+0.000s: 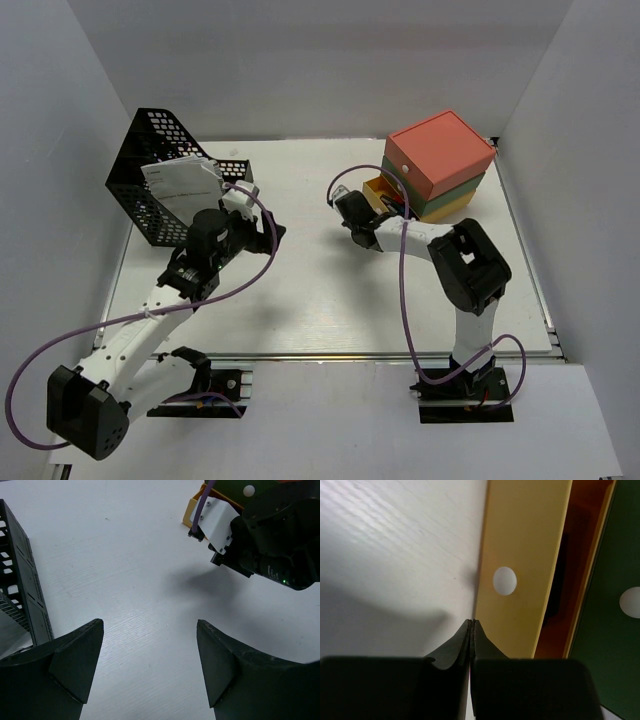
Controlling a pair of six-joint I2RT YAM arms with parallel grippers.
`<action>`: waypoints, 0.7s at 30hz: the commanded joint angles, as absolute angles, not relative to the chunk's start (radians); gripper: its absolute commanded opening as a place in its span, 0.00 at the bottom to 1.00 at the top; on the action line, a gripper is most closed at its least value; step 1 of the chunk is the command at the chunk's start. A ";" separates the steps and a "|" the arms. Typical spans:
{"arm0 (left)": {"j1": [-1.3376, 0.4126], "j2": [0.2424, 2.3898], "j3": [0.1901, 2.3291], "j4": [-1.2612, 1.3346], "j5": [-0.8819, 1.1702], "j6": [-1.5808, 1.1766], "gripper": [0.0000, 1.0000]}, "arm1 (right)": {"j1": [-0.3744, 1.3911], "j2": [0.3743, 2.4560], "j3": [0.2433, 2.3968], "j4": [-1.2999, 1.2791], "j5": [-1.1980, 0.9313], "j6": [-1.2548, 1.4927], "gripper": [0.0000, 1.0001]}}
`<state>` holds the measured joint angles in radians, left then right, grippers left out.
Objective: Organize the desk
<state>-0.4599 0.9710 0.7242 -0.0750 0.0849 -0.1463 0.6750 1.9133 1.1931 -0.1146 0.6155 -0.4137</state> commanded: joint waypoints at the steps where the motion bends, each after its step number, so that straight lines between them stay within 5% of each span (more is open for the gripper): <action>1: -0.457 0.940 0.719 -0.072 0.040 -0.133 0.85 | 0.670 1.931 1.233 -0.051 0.761 -0.406 0.00; 21: -0.457 0.933 0.721 -0.083 0.020 -0.133 0.87 | 0.601 1.968 1.085 0.310 0.971 -0.669 0.00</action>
